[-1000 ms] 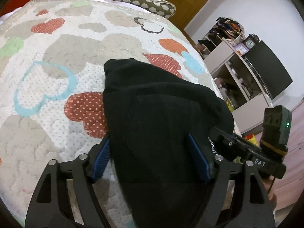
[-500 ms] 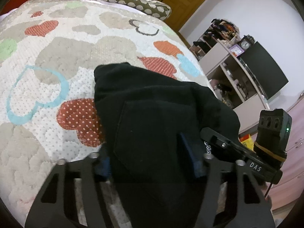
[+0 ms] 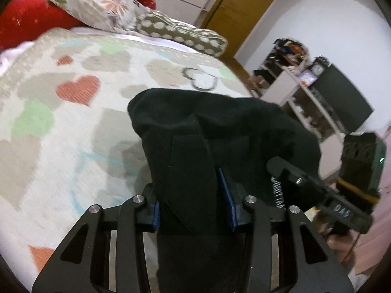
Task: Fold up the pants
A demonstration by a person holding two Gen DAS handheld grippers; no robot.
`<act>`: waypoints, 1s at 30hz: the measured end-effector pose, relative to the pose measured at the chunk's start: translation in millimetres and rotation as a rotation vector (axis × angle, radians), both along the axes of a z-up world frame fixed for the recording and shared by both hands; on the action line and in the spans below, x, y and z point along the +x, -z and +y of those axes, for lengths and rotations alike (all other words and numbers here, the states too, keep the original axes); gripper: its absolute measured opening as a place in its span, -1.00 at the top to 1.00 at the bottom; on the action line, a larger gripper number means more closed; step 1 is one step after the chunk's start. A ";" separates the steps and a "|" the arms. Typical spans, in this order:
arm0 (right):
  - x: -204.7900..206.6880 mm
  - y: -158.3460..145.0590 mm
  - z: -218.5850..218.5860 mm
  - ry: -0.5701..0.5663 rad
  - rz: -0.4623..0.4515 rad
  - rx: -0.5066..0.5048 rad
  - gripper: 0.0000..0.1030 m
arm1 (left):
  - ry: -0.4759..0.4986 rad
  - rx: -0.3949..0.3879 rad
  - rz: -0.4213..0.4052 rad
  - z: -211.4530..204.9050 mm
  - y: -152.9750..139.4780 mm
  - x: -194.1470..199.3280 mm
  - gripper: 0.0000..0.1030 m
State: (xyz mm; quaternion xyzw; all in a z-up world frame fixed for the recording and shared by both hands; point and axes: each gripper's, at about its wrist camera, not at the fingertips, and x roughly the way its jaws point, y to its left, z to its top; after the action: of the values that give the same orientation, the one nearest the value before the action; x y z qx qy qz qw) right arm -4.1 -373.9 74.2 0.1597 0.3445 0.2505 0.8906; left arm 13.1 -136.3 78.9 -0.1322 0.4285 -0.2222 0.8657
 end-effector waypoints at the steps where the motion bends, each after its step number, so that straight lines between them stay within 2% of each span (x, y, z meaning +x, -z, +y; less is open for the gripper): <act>1: 7.5 3.2 5.6 -0.004 0.011 0.000 0.36 | -0.007 0.003 0.007 3.5 1.8 3.6 0.24; 7: 39.5 35.5 15.1 0.040 0.108 -0.061 0.35 | -0.044 0.045 0.075 13.7 34.0 31.0 0.24; 10: 50.1 59.9 16.1 0.042 0.180 -0.110 0.33 | -0.049 0.067 0.072 9.8 46.3 33.7 0.23; 12: 49.8 59.1 10.4 0.044 0.175 -0.085 0.29 | -0.053 0.072 0.062 8.9 47.1 32.2 0.19; 16: 43.9 48.7 9.4 0.033 0.165 -0.126 0.16 | -0.047 0.066 0.073 11.8 42.8 30.3 0.18; 20: 34.5 41.4 7.9 0.022 0.157 -0.134 0.11 | -0.047 0.095 0.068 12.6 32.9 25.1 0.19; 21: 31.8 41.6 4.4 0.029 0.167 -0.133 0.04 | -0.050 0.098 0.064 13.8 30.4 22.5 0.19; 26: 17.8 40.8 -15.8 0.079 0.194 -0.087 0.03 | -0.072 0.116 0.021 20.4 17.0 5.9 0.18; 28: 12.6 36.7 -13.8 0.078 0.183 -0.110 0.03 | -0.075 0.111 0.009 21.0 11.7 0.8 0.18; 30: 4.1 28.9 -5.3 0.083 0.143 -0.180 0.03 | -0.076 0.113 -0.010 20.0 6.6 -4.4 0.05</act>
State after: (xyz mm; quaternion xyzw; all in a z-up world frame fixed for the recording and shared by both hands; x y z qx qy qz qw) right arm 0.0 -379.2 45.2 0.1106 0.4215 0.1694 0.8840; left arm 8.8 -116.3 72.4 -0.0984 0.4309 -0.1656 0.8816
